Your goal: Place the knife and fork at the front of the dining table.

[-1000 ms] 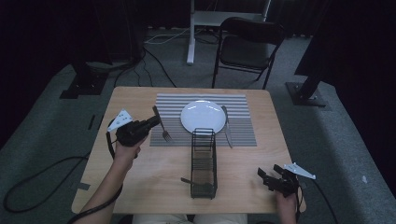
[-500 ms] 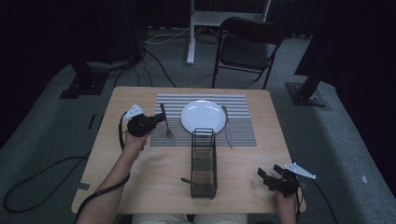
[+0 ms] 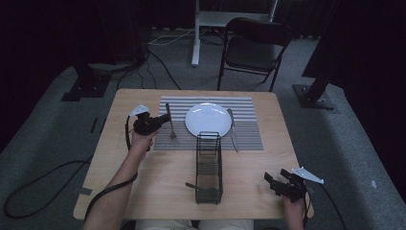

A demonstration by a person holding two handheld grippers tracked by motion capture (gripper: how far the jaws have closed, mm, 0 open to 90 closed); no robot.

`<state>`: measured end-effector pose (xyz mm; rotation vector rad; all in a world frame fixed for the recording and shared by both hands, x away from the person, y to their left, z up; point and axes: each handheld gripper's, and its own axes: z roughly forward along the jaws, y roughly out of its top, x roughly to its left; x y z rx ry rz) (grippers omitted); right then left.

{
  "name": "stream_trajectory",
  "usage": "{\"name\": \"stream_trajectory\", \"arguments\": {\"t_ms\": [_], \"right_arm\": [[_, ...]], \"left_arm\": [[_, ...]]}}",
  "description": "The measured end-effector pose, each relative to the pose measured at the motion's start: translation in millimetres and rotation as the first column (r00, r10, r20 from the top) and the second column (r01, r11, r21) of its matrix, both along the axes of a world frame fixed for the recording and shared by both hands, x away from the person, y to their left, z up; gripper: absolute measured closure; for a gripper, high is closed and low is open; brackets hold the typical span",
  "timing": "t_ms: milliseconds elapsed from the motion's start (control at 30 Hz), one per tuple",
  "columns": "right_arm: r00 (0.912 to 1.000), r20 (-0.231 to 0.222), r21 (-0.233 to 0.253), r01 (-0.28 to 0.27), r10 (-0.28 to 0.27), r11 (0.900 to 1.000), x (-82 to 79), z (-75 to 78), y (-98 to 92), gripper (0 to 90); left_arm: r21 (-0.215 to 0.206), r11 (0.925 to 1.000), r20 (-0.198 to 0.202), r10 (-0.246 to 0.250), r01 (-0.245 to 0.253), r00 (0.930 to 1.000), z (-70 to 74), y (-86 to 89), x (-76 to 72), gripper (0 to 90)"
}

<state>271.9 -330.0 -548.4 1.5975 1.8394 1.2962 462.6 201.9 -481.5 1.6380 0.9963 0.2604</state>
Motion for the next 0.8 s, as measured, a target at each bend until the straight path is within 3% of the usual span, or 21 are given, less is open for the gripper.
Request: {"name": "stream_trajectory", "arguments": {"t_ms": [233, 400, 600, 700, 800], "right_arm": [[1.0000, 0.001, 0.004, 0.002, -0.002, 1.000, 0.4, -0.1, -0.5, 14.8], [1.0000, 0.000, 0.007, 0.003, -0.003, 1.000, 1.0, -0.1, -1.0, 14.8], [1.0000, 0.003, 0.017, 0.005, -0.005, 1.000, 1.3, -0.3, -2.3, 14.8], [1.0000, 0.004, 0.014, 0.003, -0.003, 1.000, 1.4, -0.2, -2.0, 14.8], [1.0000, 0.008, 0.020, 0.005, -0.005, 1.000, 0.8, -0.2, -2.5, 14.8]], "left_arm": [[-0.050, 0.9981, -0.053, 0.032, -0.035, 0.9981, -7.3, -1.2, 11.8, 86.2], [-0.036, 0.9970, -0.074, 0.066, -0.069, 0.9951, -12.1, -5.7, 18.1, 85.1], [-0.058, 0.9945, -0.097, 0.081, -0.087, 0.9920, -17.2, -6.7, 21.6, 85.3], [-0.025, 0.9929, -0.121, 0.113, -0.116, 0.9862, -23.6, -9.5, 24.4, 84.1], [0.013, 0.9934, -0.143, 0.114, -0.114, 0.9831, -36.2, -14.7, 25.3, 89.5]]}}
